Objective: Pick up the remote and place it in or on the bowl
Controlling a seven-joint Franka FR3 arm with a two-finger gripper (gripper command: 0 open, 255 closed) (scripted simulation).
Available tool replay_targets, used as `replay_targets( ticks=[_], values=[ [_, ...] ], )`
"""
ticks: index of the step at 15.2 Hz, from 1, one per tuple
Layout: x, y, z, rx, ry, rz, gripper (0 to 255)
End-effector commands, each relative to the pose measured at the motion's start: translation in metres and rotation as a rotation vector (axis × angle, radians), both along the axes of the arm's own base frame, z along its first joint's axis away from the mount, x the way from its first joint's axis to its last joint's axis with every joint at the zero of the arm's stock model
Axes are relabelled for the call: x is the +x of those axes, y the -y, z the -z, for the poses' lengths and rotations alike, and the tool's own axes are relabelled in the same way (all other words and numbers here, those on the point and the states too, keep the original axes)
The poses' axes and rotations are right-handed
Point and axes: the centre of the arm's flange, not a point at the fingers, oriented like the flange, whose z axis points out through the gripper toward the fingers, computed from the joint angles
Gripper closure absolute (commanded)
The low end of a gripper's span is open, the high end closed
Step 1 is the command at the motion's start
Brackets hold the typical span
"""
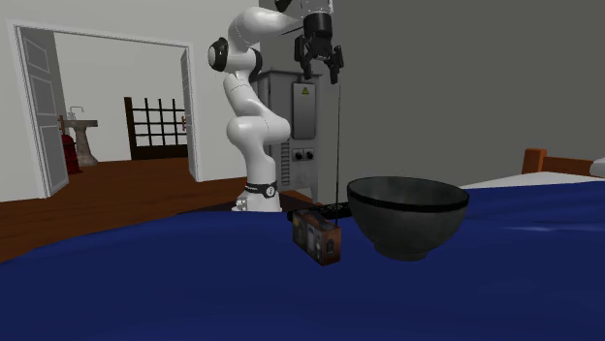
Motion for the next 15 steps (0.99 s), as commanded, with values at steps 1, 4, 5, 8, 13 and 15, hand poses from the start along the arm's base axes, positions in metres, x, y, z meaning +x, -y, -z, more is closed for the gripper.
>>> replay_targets(
  ticks=[1, 4, 5, 8, 13, 15],
  values=[
    [0.0, 0.0, 0.0, 0.0, 0.0, 0.0, 0],
    [0.01, 0.028, 0.029, -0.006, -0.019, -0.144, 0],
    [0.014, 0.037, 0.039, -0.008, -0.025, -0.193, 0],
    [0.029, 0.063, 0.068, -0.013, -0.044, -0.337, 0],
    [0.06, 0.101, 0.117, -0.023, -0.075, -0.578, 0],
    [0.074, 0.114, 0.137, -0.026, -0.087, -0.674, 0]
  ],
)
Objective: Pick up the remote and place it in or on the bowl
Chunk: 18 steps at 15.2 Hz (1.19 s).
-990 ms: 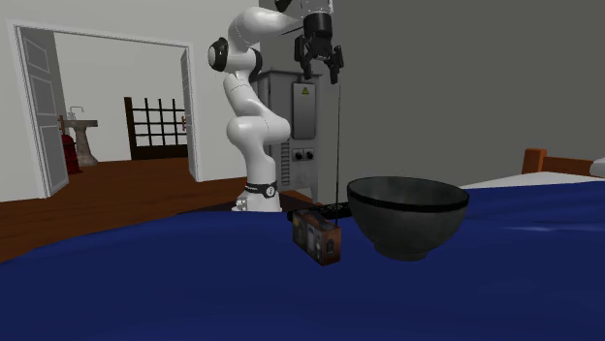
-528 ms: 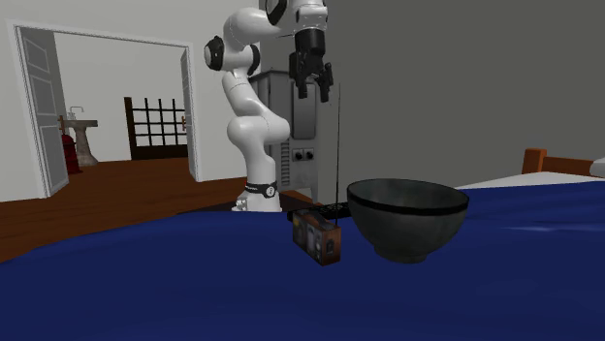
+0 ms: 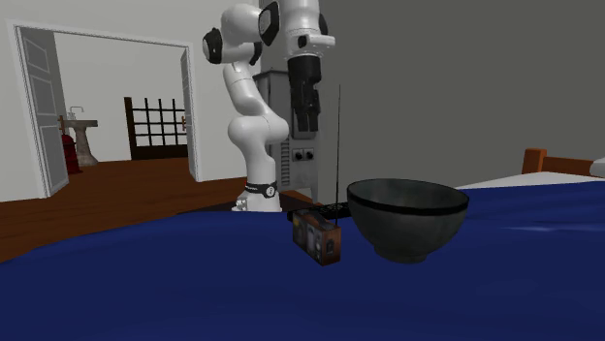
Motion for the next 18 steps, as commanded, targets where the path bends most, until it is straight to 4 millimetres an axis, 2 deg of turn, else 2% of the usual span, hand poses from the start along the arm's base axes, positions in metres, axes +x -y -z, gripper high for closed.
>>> replay_targets(
  ticks=[1, 7, 12, 18],
  values=[
    [0.016, 0.013, 0.02, -0.006, -0.011, -0.104, 0],
    [0.065, 0.041, 0.081, -0.017, -0.048, -0.393, 0],
    [0.108, 0.054, 0.13, -0.025, -0.078, -0.624, 0],
    [0.108, 0.053, 0.162, -0.025, -0.078, -0.624, 0]
  ],
)
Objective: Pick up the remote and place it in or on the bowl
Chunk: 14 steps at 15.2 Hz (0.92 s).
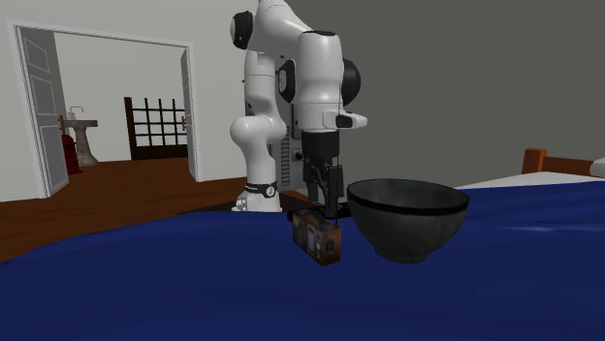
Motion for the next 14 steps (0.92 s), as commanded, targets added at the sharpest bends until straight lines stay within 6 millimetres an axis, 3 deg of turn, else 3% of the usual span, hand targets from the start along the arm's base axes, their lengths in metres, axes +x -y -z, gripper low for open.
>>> replay_targets(
  ticks=[1, 9, 10, 14],
  values=[
    [-0.0011, -0.0001, 0.0103, 0.0, 0.0, -0.001, 0],
    [-0.0011, -0.0002, 0.0133, 0.0, 0.0, -0.001, 0],
    [-0.0011, -0.0002, 0.0133, 0.0, 0.0, -0.001, 255],
    [-0.0013, 0.0004, 0.013, 0.0, 0.0, -0.001, 255]
  ],
)
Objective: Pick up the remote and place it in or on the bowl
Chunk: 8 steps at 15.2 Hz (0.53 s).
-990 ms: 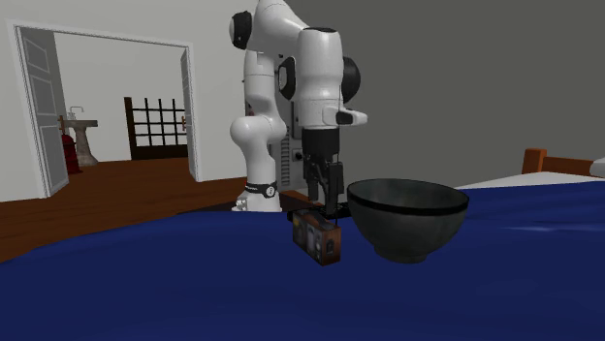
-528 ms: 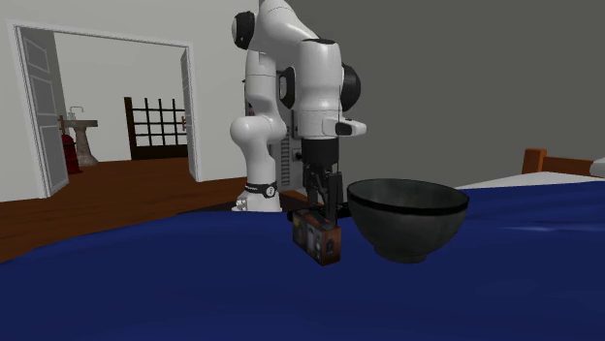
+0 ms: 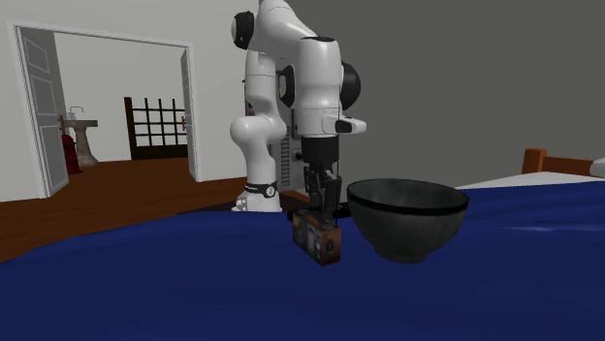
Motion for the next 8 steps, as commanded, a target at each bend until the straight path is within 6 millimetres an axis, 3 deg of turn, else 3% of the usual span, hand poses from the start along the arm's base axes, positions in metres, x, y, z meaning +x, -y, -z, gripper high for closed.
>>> replay_targets(
  ticks=[1, 5, 8],
  values=[
    [-0.001, 0.0, 0.004, -0.001, -0.006, 0.0, 255],
    [0.0, -0.001, 0.004, -0.002, -0.006, 0.0, 255],
    [0.0, -0.001, -0.012, -0.002, -0.006, 0.0, 255]
  ],
)
